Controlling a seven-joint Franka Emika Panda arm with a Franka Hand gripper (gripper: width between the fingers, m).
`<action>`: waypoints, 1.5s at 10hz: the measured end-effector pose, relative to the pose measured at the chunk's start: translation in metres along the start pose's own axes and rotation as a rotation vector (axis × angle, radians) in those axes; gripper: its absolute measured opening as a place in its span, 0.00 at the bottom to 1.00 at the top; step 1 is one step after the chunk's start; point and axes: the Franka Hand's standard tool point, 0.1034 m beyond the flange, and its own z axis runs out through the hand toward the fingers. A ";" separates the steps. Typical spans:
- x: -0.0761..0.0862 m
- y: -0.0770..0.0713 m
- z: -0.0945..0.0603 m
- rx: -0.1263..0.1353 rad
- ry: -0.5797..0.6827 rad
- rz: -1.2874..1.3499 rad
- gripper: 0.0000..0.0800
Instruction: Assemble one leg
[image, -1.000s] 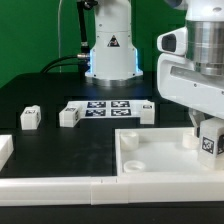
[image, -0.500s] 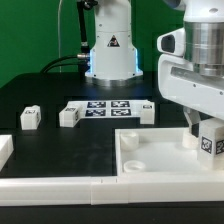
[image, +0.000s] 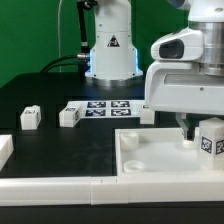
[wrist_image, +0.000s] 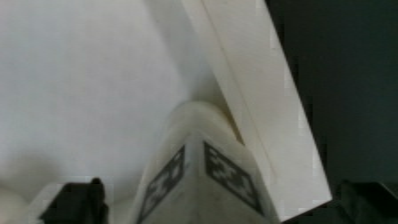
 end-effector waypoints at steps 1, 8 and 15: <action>0.001 0.001 0.000 -0.007 0.001 -0.159 0.81; 0.007 0.009 0.001 -0.031 -0.001 -0.604 0.48; 0.006 0.008 0.002 -0.021 0.009 -0.002 0.36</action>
Offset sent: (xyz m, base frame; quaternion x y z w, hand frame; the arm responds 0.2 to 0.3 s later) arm 0.0082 -0.0010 0.0000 -0.0072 -0.0122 -0.3079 0.9513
